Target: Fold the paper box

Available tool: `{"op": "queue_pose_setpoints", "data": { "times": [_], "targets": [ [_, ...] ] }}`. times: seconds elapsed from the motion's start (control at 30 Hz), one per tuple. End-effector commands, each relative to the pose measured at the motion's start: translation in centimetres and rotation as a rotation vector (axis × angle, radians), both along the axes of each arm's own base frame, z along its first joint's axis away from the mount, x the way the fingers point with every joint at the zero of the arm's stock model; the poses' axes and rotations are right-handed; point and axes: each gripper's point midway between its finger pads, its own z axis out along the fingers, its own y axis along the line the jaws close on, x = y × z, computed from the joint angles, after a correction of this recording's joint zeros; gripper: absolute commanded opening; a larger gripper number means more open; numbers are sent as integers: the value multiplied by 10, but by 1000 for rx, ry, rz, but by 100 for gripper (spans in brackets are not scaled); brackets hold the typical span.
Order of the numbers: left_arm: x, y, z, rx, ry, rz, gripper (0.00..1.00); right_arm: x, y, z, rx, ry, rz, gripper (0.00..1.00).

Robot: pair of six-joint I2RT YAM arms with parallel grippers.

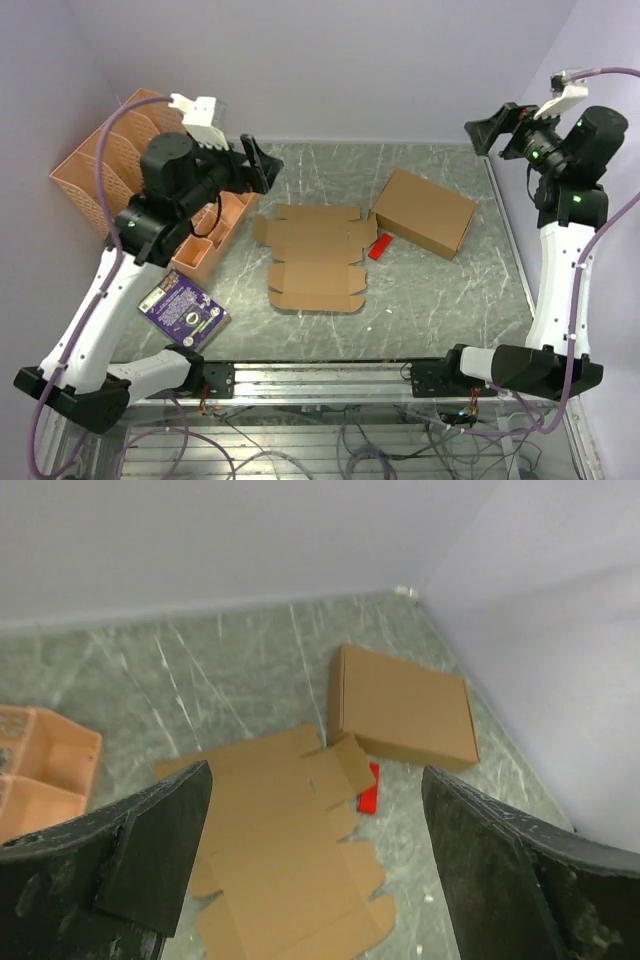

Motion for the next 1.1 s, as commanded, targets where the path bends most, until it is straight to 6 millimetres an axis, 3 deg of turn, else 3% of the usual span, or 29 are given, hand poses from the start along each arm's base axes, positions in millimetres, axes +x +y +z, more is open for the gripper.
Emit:
{"op": "queue_pose_setpoints", "data": {
  "times": [0.0, 0.23, 0.4, 0.57, 0.8, 0.97, 1.07],
  "targets": [
    [2, -28, -22, -63, 8, -117, 97, 1, 0, -24, 15, 57, -48, 100],
    [1, -42, -93, -85, 112, -166, 98, 1, 15, -74, 29, 152, 4, 100],
    [-6, -45, -134, -128, 160, -178, 98, -10, 40, -105, 16, 184, 150, 100],
    [-14, -43, -163, -218, 148, -165, 99, -27, 80, -149, -16, 204, 406, 100],
    [-19, -45, -209, -237, 234, -165, 98, -41, 101, -218, 28, 248, 538, 100],
    [-15, -44, -236, -209, 290, -140, 94, -57, 114, -249, 57, 267, 672, 100],
    [-8, -34, -263, -164, 356, -51, 92, -60, 116, -263, 53, 290, 696, 99]
  ]
}}
